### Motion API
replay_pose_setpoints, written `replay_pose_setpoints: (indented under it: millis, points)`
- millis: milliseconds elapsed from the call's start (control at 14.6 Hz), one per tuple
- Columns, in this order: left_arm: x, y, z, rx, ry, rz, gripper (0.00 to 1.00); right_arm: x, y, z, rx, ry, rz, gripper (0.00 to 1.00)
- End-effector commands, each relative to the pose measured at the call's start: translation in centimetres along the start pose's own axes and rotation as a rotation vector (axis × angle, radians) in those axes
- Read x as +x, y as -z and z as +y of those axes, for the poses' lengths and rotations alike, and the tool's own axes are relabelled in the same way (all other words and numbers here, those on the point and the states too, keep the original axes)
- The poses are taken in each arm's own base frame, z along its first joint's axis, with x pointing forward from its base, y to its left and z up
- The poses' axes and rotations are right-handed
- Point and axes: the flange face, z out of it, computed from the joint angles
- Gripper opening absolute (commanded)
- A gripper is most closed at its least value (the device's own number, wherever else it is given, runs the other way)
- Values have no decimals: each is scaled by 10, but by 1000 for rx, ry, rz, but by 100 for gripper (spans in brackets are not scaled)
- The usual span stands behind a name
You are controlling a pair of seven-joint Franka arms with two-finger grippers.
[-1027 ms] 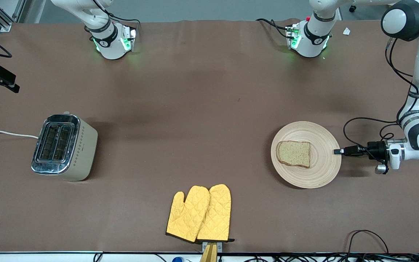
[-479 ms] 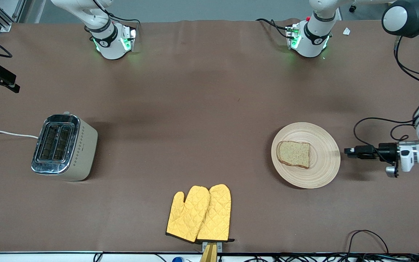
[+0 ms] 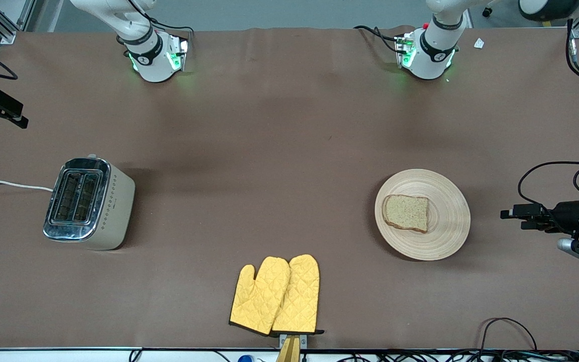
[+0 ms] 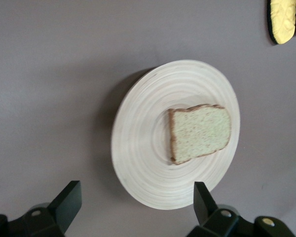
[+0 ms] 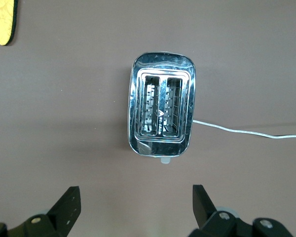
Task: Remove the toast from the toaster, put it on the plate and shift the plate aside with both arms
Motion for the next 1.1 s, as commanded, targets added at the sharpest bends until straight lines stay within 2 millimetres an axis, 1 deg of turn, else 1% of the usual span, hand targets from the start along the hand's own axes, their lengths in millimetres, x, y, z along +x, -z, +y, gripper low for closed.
replay_pose_setpoints:
  millis: [0, 68, 137, 274, 411, 548, 616, 753, 822, 1027]
  points:
    - [-5, 50, 79, 124, 24, 6, 100, -1, 1, -1, 13, 0, 0, 100]
    - [-8, 60, 112, 132, 50, -4, 100, -1, 0, -1, 13, 0, -2, 100]
    - [-11, 64, 136, 153, 80, -28, 100, -1, 0, -3, 13, 3, -2, 100]
    - [-20, 85, 193, 254, 90, -31, 100, -1, 0, -3, 15, 3, -2, 100]
    - [-32, 98, 222, 309, 110, -39, 100, -1, 1, -2, 13, 2, 0, 100]
    - [-51, 109, 243, 349, 127, -35, 100, -1, 1, -2, 15, 3, -2, 100]
    - [-62, 110, 250, 375, 127, -35, 100, -1, 0, -2, 15, 3, -3, 100]
    - [-79, 104, 251, 395, 120, -12, 100, -1, 0, -2, 15, 3, -3, 100]
    - [-82, 100, 251, 398, 116, -12, 100, -1, 0, -2, 15, 2, -3, 100]
    - [-84, 109, 256, 398, 84, -15, 100, -1, 0, -2, 15, 2, -3, 100]
